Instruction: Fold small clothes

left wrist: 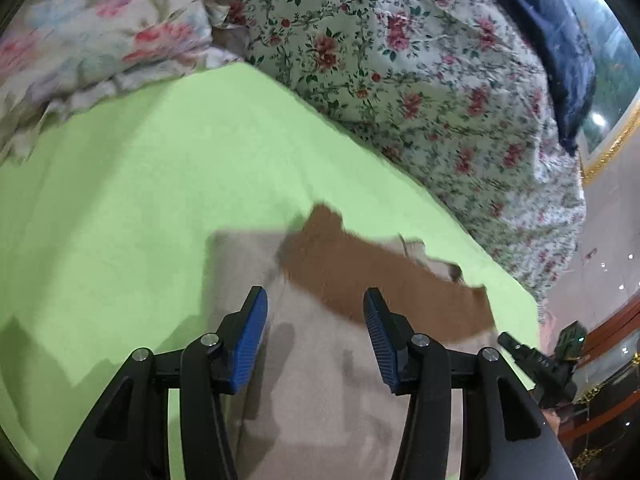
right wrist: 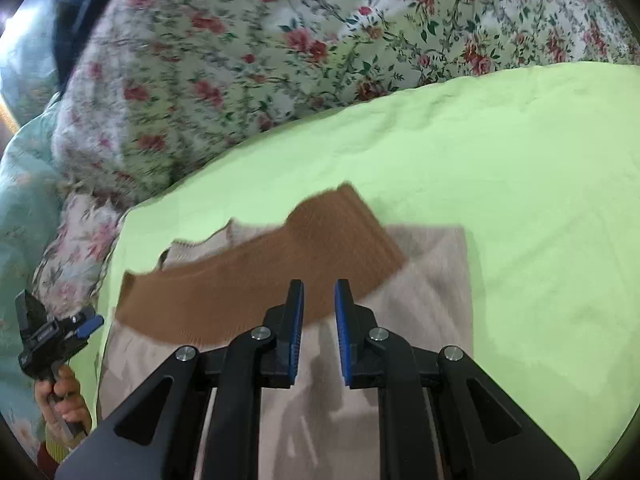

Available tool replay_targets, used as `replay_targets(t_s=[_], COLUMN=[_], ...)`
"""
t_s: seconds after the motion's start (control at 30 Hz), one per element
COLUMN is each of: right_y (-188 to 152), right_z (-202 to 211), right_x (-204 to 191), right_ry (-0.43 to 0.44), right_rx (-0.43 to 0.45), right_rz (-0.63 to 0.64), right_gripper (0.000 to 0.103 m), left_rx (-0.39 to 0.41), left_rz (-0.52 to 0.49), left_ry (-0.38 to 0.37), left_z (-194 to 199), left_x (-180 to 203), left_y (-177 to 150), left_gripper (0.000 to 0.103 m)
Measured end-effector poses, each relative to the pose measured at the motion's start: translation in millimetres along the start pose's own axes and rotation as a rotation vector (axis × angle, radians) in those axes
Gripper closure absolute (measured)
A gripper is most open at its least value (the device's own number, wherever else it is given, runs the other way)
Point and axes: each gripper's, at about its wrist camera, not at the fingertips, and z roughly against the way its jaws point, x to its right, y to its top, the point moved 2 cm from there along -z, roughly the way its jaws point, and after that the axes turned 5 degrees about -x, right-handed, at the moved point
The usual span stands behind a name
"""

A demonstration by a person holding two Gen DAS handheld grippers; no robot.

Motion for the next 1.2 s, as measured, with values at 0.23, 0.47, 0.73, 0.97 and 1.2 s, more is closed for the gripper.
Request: replay_targets(t_s=[0.23,0.47,0.73,0.97,1.2], right_y=[-88,-139,-154,-167,-172], right_z=[20,52,90,94,91], right_x=[2,31,21,-4,-11], right_ry=[0.048,0.014,0.039,0.092,0.117], right_rx=[-0.073,-0.077,-0.035,-0.064,-0.084], right_rz=[-0.021,-0.131,-0.161,-0.114,-0.108], right_gripper=[0.086,0.086,0.074,0.073,0.071], left_rx=[-0.053,-0.09,-0.076,-0.064,-0.001], left_rz=[-0.002,0.01,0.128,0.211,0.301], left_ry=[-0.094,-0.11,-0.079,-0.07,-0.062], left_z=[32,60,62,47,34], left_x=[9,14,3,2,-8], left_y=[-97,-166,-192,-190,-166], left_gripper=[0.052,0.042,0.02,0.02,0.019])
